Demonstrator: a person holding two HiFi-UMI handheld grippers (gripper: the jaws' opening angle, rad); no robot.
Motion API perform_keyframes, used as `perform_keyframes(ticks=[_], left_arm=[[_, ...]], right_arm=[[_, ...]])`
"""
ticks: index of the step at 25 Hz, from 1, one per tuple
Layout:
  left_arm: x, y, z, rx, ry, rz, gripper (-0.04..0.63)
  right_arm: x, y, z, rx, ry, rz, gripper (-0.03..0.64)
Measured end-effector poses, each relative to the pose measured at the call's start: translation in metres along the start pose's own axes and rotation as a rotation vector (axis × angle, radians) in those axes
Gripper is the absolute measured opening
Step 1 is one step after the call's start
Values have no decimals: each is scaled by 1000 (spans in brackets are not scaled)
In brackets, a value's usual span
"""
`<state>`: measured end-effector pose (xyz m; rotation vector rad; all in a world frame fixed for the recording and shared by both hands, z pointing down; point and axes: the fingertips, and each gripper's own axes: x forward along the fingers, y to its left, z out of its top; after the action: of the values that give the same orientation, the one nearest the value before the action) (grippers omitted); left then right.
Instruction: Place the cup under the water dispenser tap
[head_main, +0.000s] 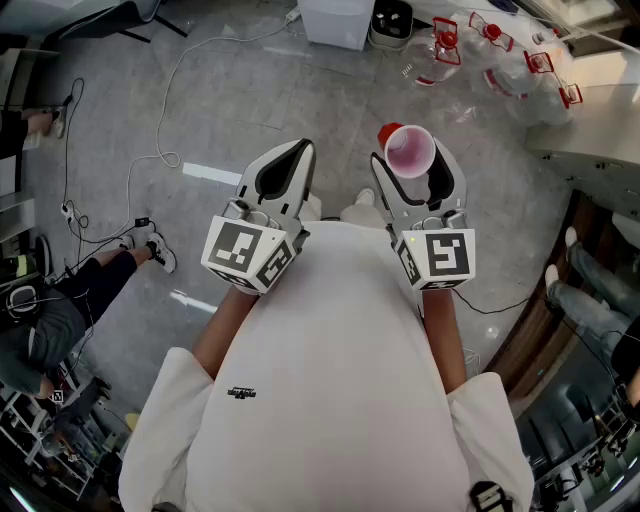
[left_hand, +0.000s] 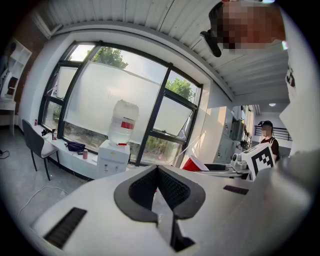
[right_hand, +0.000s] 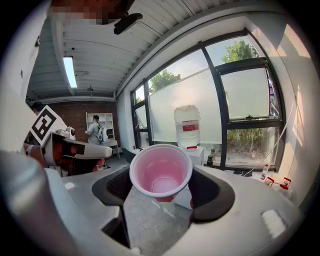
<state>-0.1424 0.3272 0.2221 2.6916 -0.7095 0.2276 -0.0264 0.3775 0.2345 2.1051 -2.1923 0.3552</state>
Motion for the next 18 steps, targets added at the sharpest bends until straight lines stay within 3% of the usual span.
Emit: perform_keyframes(ticks=[18], left_arm=[[17,-49,0,66,-8,45,6]], right_arm=[[-32,-30,3,0,-31,73,359]])
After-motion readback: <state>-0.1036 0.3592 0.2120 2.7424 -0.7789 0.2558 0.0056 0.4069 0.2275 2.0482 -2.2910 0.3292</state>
